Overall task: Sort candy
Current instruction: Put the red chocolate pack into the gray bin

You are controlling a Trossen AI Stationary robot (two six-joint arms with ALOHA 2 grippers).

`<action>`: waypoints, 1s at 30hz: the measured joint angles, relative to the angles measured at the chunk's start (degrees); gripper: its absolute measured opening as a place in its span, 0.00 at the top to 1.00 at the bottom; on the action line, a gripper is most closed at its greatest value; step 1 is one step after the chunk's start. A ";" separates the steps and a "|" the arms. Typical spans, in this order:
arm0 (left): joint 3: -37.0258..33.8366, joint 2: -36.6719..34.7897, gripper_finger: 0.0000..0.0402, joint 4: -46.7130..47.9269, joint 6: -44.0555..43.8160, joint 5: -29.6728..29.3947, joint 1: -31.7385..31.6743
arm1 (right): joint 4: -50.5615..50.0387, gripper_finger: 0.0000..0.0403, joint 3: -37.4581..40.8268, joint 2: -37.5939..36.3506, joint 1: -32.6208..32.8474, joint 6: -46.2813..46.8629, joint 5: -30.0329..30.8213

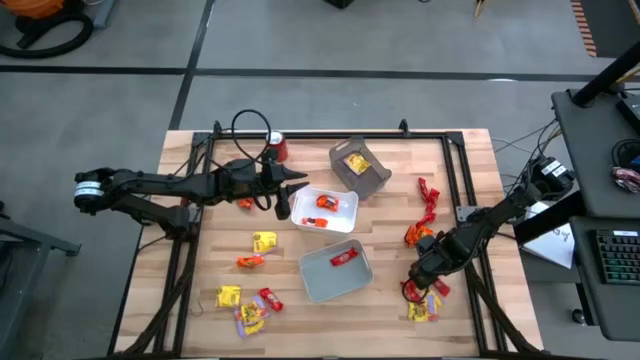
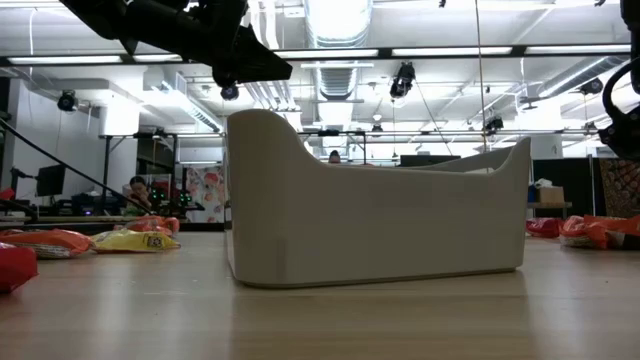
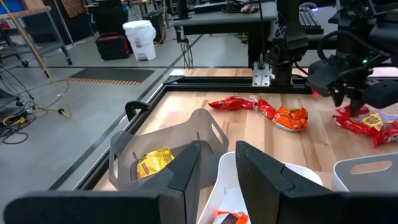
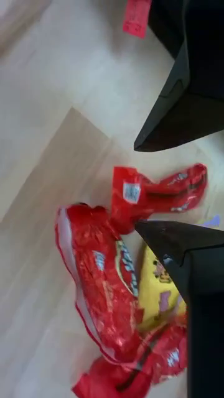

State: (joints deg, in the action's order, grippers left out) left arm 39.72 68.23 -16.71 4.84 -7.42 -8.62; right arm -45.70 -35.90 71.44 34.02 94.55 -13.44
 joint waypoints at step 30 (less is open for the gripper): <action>0.00 -0.11 0.79 0.22 -1.41 0.64 0.31 | -10.71 0.97 -5.86 -0.09 -0.02 -3.50 1.47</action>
State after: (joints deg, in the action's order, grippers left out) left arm 39.72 68.12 -16.49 3.43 -6.78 -8.31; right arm -56.42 -41.77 71.35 34.00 91.06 -11.97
